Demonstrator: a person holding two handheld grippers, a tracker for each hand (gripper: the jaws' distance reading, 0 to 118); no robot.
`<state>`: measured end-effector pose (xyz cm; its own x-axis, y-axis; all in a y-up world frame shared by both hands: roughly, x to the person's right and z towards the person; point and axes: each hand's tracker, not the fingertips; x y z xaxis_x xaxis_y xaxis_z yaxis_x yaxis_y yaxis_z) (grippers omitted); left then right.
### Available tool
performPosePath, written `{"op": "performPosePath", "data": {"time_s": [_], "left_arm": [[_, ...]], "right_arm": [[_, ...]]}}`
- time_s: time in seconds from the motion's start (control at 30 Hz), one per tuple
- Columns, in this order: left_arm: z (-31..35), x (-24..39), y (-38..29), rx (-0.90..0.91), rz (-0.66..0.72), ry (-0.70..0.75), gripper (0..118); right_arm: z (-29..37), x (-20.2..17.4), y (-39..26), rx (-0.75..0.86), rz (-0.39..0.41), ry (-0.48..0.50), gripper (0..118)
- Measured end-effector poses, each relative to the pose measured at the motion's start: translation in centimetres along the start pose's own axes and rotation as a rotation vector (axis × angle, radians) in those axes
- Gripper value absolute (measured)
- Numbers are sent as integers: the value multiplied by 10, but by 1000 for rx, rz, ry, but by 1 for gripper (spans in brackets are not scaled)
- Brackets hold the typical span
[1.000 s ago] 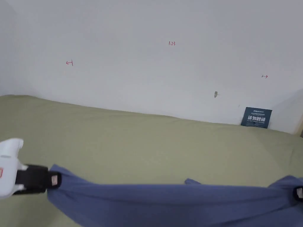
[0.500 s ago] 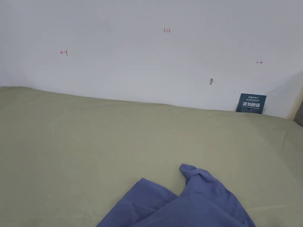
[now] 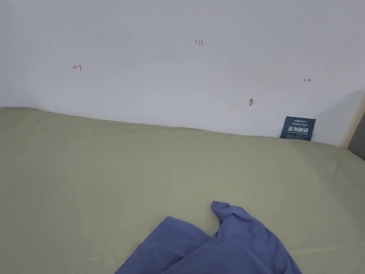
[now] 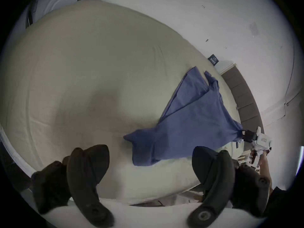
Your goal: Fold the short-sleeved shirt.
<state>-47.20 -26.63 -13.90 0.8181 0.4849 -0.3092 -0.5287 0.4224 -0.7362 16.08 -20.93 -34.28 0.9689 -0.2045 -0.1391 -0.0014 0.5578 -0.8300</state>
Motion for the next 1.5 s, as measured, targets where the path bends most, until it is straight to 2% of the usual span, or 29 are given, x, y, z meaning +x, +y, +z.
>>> {"op": "performPosePath", "data": {"time_s": [0.1,0.23,0.33,0.37,0.4,0.43,0.47,0.5,0.57,0.67,0.8,0.97,1.07,1.1,1.13,1.17,1.2,1.23,1.3,1.37,1.43,1.5], "left_arm": [[23,31,13,94,-44,19,105],[42,114,28,224,-257,86,104],[27,166,29,254,-352,234,91],[22,183,24,251,-363,268,91],[16,197,17,273,-375,281,53],[9,205,8,334,-379,270,8],[4,215,-6,391,-356,253,0],[-1,224,-18,380,-338,246,0],[-10,239,-44,312,-354,182,0],[-25,249,-91,313,-374,196,0],[-41,249,-122,260,-374,194,0],[-40,234,-104,253,-379,232,0],[-23,195,-73,278,-305,235,0],[-17,181,-60,283,-265,232,4],[-12,163,-49,247,-243,228,23],[-8,144,-40,211,-211,236,61],[-5,126,-32,181,-171,241,110],[-4,112,-24,140,-122,235,118],[-1,83,-21,134,-36,141,118],[-5,72,-23,120,32,216,118],[-14,69,-25,120,-10,309,118],[-32,60,-21,50,-47,325,118]], "right_arm": [[28,-15,9,78,47,12,73],[53,-64,23,166,113,-16,72],[60,-106,20,261,215,-102,71],[60,-118,13,314,234,-135,71],[61,-131,4,338,233,-148,70],[61,-143,-6,354,242,-143,62],[58,-153,-17,362,238,-116,32],[55,-160,-30,342,214,-103,2],[49,-175,-59,360,189,-50,1],[48,-194,-98,358,230,-89,1],[33,-205,-126,271,253,-47,1],[27,-198,-121,266,255,-41,1],[25,-188,-109,270,243,-43,1],[25,-185,-106,275,237,-42,1],[33,-184,-101,279,232,-41,1],[34,-181,-97,281,230,-38,1],[34,-178,-94,281,223,-31,1],[34,-176,-90,280,215,-18,1],[28,-171,-85,273,202,5,1],[27,-168,-81,271,188,22,1],[26,-168,-77,266,184,27,1],[23,-166,-73,254,184,32,1]]}}
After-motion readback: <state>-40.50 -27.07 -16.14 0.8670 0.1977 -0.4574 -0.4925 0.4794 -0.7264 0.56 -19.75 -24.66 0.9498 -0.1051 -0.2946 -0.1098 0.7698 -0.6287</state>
